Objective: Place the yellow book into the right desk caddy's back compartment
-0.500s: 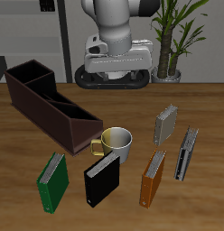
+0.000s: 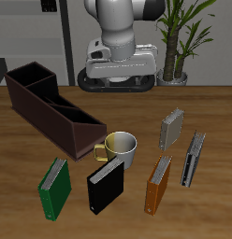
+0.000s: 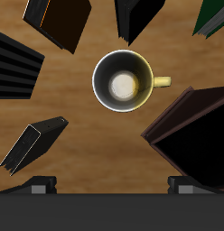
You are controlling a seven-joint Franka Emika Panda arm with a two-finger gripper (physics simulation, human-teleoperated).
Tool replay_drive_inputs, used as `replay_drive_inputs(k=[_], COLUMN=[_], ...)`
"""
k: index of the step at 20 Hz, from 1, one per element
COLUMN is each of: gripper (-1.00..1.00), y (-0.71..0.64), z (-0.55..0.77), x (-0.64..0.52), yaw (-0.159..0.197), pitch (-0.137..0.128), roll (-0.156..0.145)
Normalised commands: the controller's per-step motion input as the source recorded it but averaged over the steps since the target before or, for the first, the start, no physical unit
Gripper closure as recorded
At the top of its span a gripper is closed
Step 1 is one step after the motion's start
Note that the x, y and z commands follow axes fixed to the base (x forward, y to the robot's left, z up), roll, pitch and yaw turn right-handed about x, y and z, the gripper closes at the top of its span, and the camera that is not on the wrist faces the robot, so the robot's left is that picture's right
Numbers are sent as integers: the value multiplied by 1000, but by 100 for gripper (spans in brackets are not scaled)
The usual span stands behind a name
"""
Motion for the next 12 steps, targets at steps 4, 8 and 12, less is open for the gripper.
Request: replay_drive_inputs(k=[4, 8, 12], gripper=[-100, -100, -100], y=[174, 375, 237], z=[72, 14, -26], x=[-111, -196, -65], yaw=[-98, -108, -120], pitch=[-61, -64, -21], roll=[-40, -24, -41])
